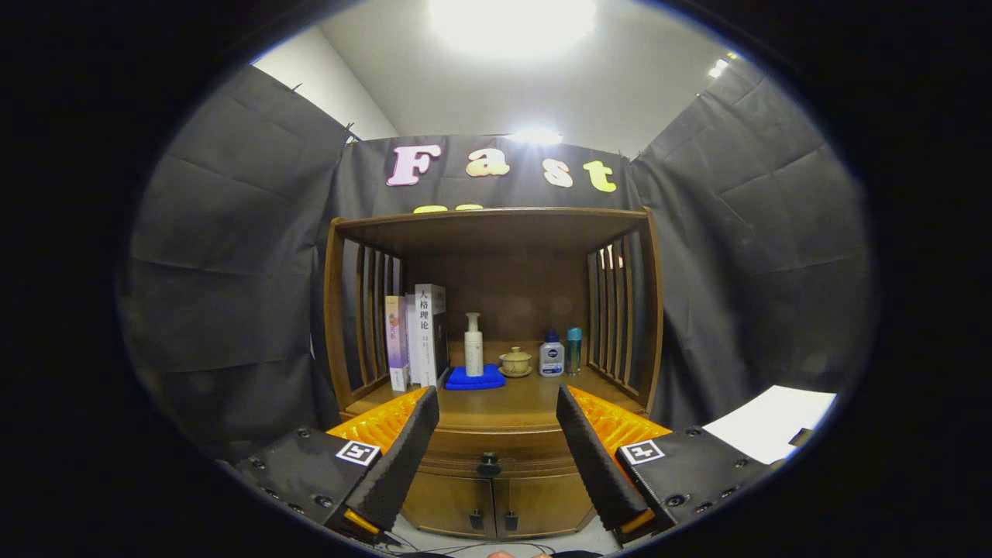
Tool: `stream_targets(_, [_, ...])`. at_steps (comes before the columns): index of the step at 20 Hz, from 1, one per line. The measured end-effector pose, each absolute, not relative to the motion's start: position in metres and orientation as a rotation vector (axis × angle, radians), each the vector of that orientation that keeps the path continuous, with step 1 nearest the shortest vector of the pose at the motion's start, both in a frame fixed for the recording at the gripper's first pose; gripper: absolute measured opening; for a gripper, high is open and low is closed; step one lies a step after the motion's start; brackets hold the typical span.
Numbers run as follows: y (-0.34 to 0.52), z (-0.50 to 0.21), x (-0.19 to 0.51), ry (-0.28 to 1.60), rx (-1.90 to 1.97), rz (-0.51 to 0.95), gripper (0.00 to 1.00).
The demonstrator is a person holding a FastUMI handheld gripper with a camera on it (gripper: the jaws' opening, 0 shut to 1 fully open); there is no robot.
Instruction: Pull open the drawer, take out the items inside it, and place them on the countertop above the cabinet.
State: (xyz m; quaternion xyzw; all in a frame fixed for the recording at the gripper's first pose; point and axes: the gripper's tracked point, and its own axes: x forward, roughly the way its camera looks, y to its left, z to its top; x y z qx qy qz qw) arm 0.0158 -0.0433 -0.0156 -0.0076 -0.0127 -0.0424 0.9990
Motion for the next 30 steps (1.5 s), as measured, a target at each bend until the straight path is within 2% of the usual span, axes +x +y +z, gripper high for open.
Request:
stream_targets(16, [-0.059,-0.109,0.111,0.121,-0.014,-0.096,0.97])
stream_targets(30, [-0.058,-0.206,0.156,0.281,0.059,-0.069,0.97])
